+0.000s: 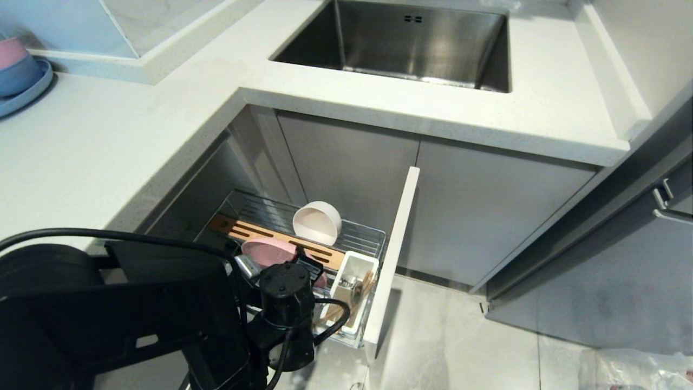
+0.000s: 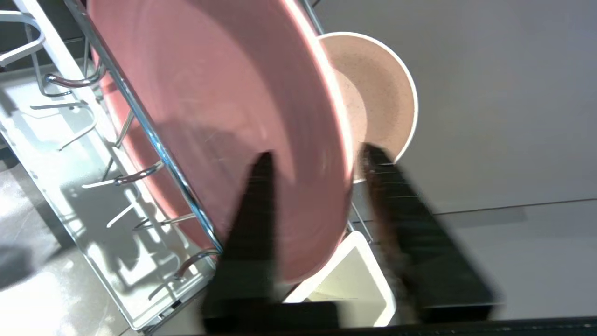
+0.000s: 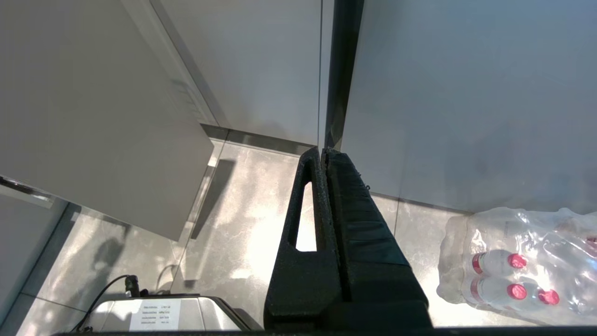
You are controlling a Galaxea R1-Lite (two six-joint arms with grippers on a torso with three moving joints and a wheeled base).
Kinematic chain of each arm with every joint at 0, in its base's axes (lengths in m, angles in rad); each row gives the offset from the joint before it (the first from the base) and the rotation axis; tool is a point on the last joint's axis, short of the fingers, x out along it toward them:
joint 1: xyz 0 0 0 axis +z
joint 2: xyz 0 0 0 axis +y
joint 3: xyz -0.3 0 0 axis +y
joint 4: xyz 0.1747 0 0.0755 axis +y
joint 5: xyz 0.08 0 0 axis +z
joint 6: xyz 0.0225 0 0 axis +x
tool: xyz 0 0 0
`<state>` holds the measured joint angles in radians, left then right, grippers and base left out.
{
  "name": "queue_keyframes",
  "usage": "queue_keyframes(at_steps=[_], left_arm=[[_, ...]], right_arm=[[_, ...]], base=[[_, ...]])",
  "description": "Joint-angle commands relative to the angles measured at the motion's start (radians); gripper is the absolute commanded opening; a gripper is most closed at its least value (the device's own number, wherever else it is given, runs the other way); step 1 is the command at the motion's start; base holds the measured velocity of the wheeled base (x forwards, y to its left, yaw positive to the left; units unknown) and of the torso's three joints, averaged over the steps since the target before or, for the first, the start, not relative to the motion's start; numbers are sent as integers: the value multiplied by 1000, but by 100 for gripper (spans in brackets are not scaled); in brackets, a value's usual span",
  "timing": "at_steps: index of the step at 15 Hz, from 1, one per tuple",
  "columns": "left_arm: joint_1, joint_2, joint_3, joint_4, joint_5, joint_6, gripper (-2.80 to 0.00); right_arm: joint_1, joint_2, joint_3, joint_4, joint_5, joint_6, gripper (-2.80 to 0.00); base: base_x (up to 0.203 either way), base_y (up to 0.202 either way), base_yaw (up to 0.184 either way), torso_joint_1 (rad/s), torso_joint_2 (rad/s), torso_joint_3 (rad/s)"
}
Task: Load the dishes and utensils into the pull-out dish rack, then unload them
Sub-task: Pick up the plate and place it in the cupboard
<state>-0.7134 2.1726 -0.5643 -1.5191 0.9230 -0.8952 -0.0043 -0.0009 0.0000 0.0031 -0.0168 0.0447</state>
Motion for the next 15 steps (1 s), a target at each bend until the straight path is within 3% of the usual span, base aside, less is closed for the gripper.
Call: queue_keyframes(at_steps=[1, 5, 15], left_arm=[[0, -11, 0, -11, 5, -2, 0], [-3, -36, 2, -11, 5, 8, 0], [-29, -214, 26, -11, 8, 158, 0]], right_arm=[[1, 1, 2, 0, 0, 0, -280], [0, 1, 2, 0, 0, 1, -280], [0, 1, 2, 0, 0, 0, -280]], base=[[0, 0, 0, 0, 0, 0], [0, 0, 0, 0, 0, 0], [0, 0, 0, 0, 0, 0]])
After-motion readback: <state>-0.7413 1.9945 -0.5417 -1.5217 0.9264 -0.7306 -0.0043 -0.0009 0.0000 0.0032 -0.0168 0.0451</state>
